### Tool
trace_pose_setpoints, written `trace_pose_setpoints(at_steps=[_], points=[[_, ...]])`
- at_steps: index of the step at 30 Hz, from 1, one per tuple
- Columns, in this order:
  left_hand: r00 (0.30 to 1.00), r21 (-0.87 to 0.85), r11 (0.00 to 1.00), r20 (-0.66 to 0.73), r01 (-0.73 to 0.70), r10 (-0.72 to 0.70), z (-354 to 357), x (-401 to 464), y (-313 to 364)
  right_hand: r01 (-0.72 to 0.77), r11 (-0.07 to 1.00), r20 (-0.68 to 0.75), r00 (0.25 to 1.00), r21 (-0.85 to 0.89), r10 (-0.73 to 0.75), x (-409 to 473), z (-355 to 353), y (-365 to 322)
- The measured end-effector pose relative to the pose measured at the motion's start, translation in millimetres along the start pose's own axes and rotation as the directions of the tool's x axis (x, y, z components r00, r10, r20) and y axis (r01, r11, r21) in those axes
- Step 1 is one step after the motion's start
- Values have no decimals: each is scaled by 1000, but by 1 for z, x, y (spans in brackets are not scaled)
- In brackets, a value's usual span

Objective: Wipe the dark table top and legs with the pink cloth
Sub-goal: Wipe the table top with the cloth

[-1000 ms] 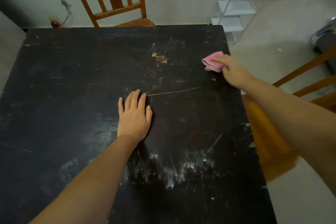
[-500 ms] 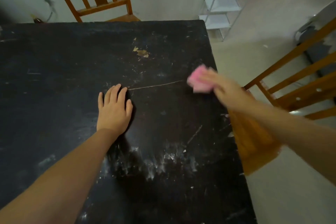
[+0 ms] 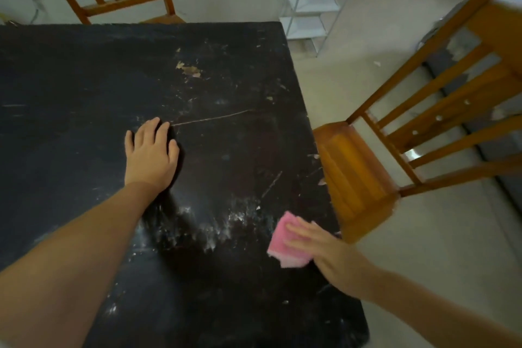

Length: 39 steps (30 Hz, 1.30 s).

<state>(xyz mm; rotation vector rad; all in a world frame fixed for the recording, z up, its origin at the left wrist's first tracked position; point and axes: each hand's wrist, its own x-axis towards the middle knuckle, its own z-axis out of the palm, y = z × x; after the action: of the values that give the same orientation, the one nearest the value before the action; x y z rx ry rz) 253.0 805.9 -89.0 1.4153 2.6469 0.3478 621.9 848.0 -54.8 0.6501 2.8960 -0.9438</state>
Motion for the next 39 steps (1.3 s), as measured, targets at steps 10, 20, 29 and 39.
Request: trace_pose_setpoints(at_steps=[10,20,29,39], points=[[999,-146,988,-11,-42,40,-24,-119,15,-296,953,-321,898,65,300,85,11,8],[996,18,1000,93,6,-8,-10,-257,-21,-156,869,-236,926,469,294,89,-15,-19],[998,7,1000,65,0,-1,-5,-255,-23,-17,995,-240,970,96,40,80,86,-69],[997,24,999,62,-36,35,-1,-255,-25,-445,843,-376,757,302,535,27,11,-31]])
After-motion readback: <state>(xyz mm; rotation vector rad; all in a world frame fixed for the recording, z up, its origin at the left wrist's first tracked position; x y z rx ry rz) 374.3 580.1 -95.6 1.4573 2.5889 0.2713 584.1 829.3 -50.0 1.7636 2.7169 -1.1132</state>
